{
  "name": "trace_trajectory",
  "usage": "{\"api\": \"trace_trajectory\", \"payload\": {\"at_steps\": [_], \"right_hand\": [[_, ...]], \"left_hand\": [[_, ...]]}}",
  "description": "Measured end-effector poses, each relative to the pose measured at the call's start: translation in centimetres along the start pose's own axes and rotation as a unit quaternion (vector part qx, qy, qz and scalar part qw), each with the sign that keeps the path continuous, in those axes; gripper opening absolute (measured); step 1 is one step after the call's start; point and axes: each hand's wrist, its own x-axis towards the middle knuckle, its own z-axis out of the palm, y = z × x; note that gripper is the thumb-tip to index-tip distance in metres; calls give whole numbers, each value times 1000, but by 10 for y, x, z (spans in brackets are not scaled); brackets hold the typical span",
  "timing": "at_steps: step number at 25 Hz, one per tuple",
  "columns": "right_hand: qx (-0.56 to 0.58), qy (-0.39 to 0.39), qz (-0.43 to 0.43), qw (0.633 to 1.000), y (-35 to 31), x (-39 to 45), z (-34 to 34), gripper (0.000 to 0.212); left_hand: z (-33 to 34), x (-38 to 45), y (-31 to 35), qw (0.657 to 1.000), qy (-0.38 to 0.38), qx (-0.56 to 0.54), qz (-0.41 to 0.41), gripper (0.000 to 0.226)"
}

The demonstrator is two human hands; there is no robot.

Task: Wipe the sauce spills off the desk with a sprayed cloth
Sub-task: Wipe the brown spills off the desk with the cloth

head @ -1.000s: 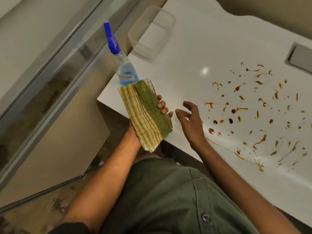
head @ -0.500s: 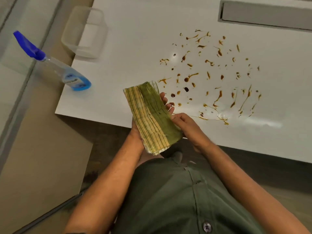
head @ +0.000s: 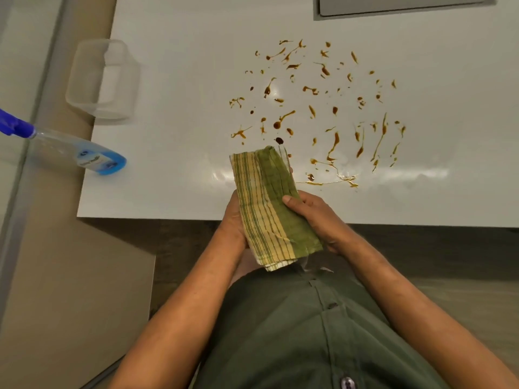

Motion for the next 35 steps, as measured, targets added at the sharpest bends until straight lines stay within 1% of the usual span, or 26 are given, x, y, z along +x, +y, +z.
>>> {"api": "trace_trajectory", "payload": {"at_steps": [3, 4, 5, 7, 8, 9, 10, 11, 12, 13, 14, 15, 16, 18, 19, 21, 22, 23, 25, 27, 28, 30, 32, 34, 35], "right_hand": [[72, -9, -8, 997, 5, 2, 0, 34], [86, -7, -9, 996, 6, 3, 1, 32], [92, -3, -12, 996, 6, 4, 1, 31], [89, 18, -24, 996, 4, 3, -2, 30], [85, 37, -29, 995, 2, 2, -4, 28], [76, 61, -33, 995, -2, 0, -7, 27], [58, 86, -39, 994, -6, -3, -10, 26], [23, 110, -48, 992, -11, -7, -15, 26], [-29, 134, -60, 989, -16, -12, -19, 27], [-99, 153, -77, 980, -21, -18, -23, 28], [-178, 170, -97, 964, -25, -23, -25, 31], [-264, 198, -118, 937, -25, -25, -25, 36], [-348, 238, -135, 897, -22, -23, -23, 41], [-494, 306, -153, 799, -9, -5, -9, 50], [-549, 311, -144, 763, 0, 8, 4, 54], [-631, 257, -101, 725, 20, 35, 32, 56], [-661, 225, -83, 711, 32, 46, 44, 57], [-676, 210, -77, 702, 43, 55, 51, 57], [-669, 236, -86, 699, 59, 65, 55, 59], [-663, 261, -107, 694, 69, 72, 51, 65], [-664, 255, -125, 692, 72, 76, 46, 69], [-670, 216, -162, 692, 74, 90, 35, 72], [-693, 176, -174, 677, 76, 105, 28, 72], [-706, 165, -170, 668, 85, 114, 27, 69], [-704, 170, -167, 669, 88, 117, 26, 67]], "left_hand": [[1, 0, -3, 997, 76, 10, 11, 28], [0, 1, -2, 995, 100, 14, 21, 31], [-1, 1, 1, 993, 109, 11, 31, 34], [-7, 0, 9, 992, 102, -26, 74, 24], [-12, -2, 14, 988, 111, -17, 103, 21], [-18, -2, 19, 982, 135, 24, 130, 21], [-27, -4, 23, 966, 181, 93, 156, 23], [-36, -7, 27, 937, 235, 180, 185, 24], [-45, -9, 30, 893, 288, 270, 215, 26], [-54, -10, 34, 840, 329, 355, 243, 28], [-63, -9, 37, 789, 352, 428, 267, 30], [-72, -7, 40, 742, 360, 489, 282, 34], [-80, -4, 42, 704, 359, 541, 290, 38], [-93, 8, 46, 645, 358, 614, 281, 48], [-98, 14, 48, 621, 358, 641, 274, 52], [-105, 25, 51, 574, 352, 691, 263, 58], [-111, 31, 54, 554, 342, 713, 260, 61], [-117, 35, 57, 535, 336, 731, 258, 62], [-129, 40, 63, 509, 333, 750, 262, 64], [-139, 42, 66, 492, 333, 759, 266, 64], [-142, 43, 66, 483, 334, 764, 267, 65], [-144, 45, 64, 467, 340, 773, 261, 67], [-145, 48, 63, 459, 344, 781, 248, 71], [-145, 49, 63, 449, 342, 790, 238, 74], [-146, 50, 63, 444, 342, 795, 234, 75]]}}
